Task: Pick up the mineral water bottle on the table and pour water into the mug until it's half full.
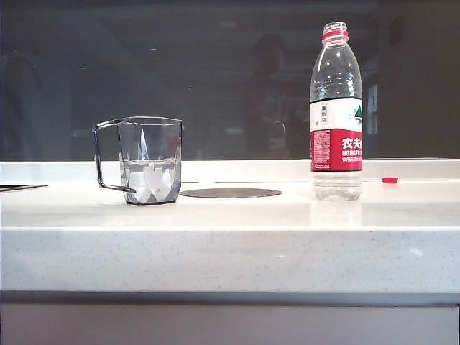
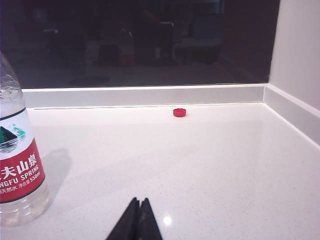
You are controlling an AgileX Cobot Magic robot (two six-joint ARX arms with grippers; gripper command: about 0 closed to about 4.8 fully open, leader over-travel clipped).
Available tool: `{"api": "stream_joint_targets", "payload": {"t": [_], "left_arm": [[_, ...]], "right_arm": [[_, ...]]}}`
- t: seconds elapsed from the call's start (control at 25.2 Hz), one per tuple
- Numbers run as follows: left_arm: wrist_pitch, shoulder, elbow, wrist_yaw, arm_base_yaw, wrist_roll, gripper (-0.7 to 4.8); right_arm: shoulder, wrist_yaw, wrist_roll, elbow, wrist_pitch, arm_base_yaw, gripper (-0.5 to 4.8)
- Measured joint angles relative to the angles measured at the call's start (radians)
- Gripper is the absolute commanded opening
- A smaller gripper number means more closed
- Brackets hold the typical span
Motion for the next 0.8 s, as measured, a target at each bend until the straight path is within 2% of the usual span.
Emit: {"api": "stream_joint_targets", "payload": {"t": [0.8], "left_arm": [[0.000, 0.000, 0.000, 0.000, 0.000, 0.000, -0.04]], "right_arm": [[0.000, 0.000, 0.000, 0.000, -0.001, 0.017, -0.08]]}}
